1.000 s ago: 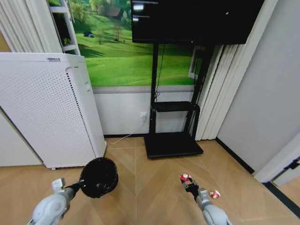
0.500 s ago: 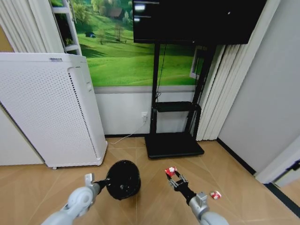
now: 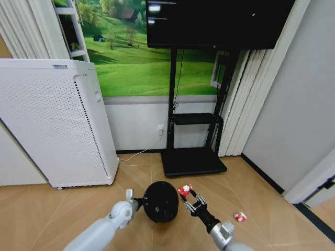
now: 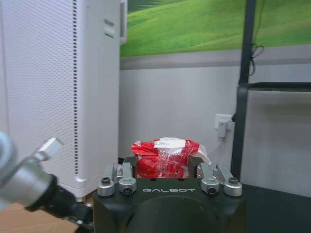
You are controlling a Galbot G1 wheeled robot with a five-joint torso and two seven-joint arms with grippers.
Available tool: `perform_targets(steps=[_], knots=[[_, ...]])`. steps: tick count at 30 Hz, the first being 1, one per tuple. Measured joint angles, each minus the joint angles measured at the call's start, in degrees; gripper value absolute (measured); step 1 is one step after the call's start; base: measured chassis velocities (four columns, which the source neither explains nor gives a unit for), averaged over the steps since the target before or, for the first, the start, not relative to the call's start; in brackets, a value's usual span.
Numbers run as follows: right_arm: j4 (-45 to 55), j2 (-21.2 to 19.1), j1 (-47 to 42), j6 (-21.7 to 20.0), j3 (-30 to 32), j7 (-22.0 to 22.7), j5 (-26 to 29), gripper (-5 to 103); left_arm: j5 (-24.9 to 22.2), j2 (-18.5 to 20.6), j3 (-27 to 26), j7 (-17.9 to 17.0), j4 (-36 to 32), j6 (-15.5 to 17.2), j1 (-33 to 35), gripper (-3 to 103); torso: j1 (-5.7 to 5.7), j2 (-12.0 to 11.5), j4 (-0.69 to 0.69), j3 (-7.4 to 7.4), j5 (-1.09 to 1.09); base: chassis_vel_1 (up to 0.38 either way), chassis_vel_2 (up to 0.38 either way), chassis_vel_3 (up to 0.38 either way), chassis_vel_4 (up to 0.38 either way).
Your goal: Pick up the trash bin and place the garbage on the floor into it.
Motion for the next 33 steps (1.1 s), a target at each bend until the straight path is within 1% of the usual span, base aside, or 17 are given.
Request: perform_targets(steps=[2, 3, 4, 7, 12, 13, 17, 18, 19, 20, 22, 24, 27, 29, 30, 31, 33], knots=[[-1.63, 0.83, -0.04, 1.93, -0.74, -1.20, -3.81, 52, -0.94, -0.63, 3.13, -0.11, 0.12, 1.62, -2.46, 0, 0.00, 0.00, 0.01, 0.00, 0.01, 0.000, 0.000, 0.000, 0.000], [-1.63, 0.83, -0.04, 1.93, -0.74, -1.20, -3.81, 52, -0.94, -0.63, 3.13, -0.11, 0.12, 1.62, -2.46, 0, 0.00, 0.00, 0.01, 0.00, 0.01, 0.000, 0.000, 0.000, 0.000], [-2.35, 1.31, -0.25, 2.77, -0.99, -1.68, -5.14, 52, -1.30, -0.78, 4.24, -0.09, 0.10, 2.04, -3.40, 0, 0.00, 0.00, 0.01, 0.00, 0.01, 0.000, 0.000, 0.000, 0.000], [-3.60, 1.90, -0.90, 4.11, -2.20, -2.73, -6.76, 52, -1.76, -0.92, 6.10, 0.41, -1.04, 5.27, -4.89, 0, 0.00, 0.00, 0.01, 0.00, 0.00, 0.000, 0.000, 0.000, 0.000], [-5.62, 2.67, -0.63, 4.63, -3.68, -2.82, -7.80, 51, -1.98, -0.30, 6.47, 0.74, -3.43, 6.24, -5.20, 0, 0.00, 0.01, 0.01, 0.00, 0.00, 0.000, 0.000, 0.000, 0.000], [-6.43, 2.97, -0.43, 4.67, -4.07, -2.78, -8.06, 51, -2.27, 0.36, 5.90, 0.75, -4.76, 6.33, -4.63, 0, 0.00, 0.01, 0.01, 0.00, 0.00, 0.000, 0.000, 0.000, 0.000], [-7.18, 2.95, -0.33, 4.86, -4.81, -2.16, -8.65, 51, -2.32, 1.44, 4.86, 0.76, -5.87, 6.34, -3.52, 0, 0.00, 0.01, 0.01, 0.00, 0.00, 0.000, 0.000, 0.000, 0.000], [-7.65, 2.96, -0.23, 5.09, -5.51, -1.60, -8.77, 47, -2.22, 1.89, 4.11, 0.76, -6.25, 6.32, -2.63, 0, 0.00, 0.01, 0.02, 0.00, 0.00, 0.000, 0.000, 0.000, 0.000], [-7.86, 3.03, -0.19, 5.13, -5.74, -1.46, -8.79, 51, -2.12, 2.09, 3.54, 0.76, -6.46, 6.29, -2.05, 0, 0.00, 0.01, 0.02, 0.00, 0.00, 0.000, 0.000, 0.000, 0.000], [-7.86, 3.03, -0.19, 5.13, -5.74, -1.46, -8.79, 51, -2.12, 2.09, 3.54, 0.76, -6.46, 6.29, -2.05, 0, 0.00, 0.01, 0.02, 0.00, 0.00, 0.000, 0.000, 0.000, 0.000], [-8.21, 3.12, -0.05, 5.18, -6.45, -1.28, -8.81, 63, -1.91, 2.37, 2.42, 0.76, -6.88, 6.17, -0.77, 0, 0.00, 0.01, 0.02, 0.00, 0.00, 0.000, 0.000, 0.000, 0.000], [-8.22, 3.10, -0.02, 5.18, -6.71, -1.25, -8.81, 63, -1.85, 2.42, 2.17, 0.76, -6.95, 6.11, -0.42, 0, 0.00, 0.01, 0.02, 0.00, 0.00, 0.000, 0.000, 0.000, 0.000], [-8.30, 3.13, 0.05, 5.18, -7.50, -1.22, -8.94, 79, -1.67, 2.34, 1.22, 0.67, -7.20, 5.80, 0.70, 0, 0.00, 0.02, 0.02, 0.00, -0.01, 0.000, 0.000, 0.000, 0.000], [-8.33, 3.21, 0.04, 5.18, -7.56, -1.21, -9.00, 79, -1.67, 2.33, 1.12, 0.63, -7.29, 5.79, 0.86, 0, 0.00, 0.01, 0.02, 0.00, -0.01, 0.000, 0.000, 0.000, 0.000], [-8.34, 3.34, -0.02, 5.20, -7.65, -1.17, -9.02, 84, -1.67, 2.36, 0.99, 0.56, -7.45, 5.78, 1.11, 0, 0.00, 0.01, 0.01, 0.00, -0.01, 0.000, 0.000, 0.000, 0.000], [-8.33, 3.46, -0.23, 5.24, -7.77, -1.12, -9.02, 94, -1.67, 2.54, 0.79, 0.49, -7.69, 5.77, 1.42, 0, 0.00, 0.01, 0.02, 0.00, 0.00, 0.000, 0.000, 0.000, 0.000], [-8.26, 3.48, -0.37, 5.29, -7.78, -1.07, -9.02, 94, -1.67, 2.63, 0.64, 0.45, -7.82, 5.76, 1.58, 0, 0.00, 0.02, 0.01, 0.00, -0.01, 0.000, 0.000, 0.000, 0.000]])
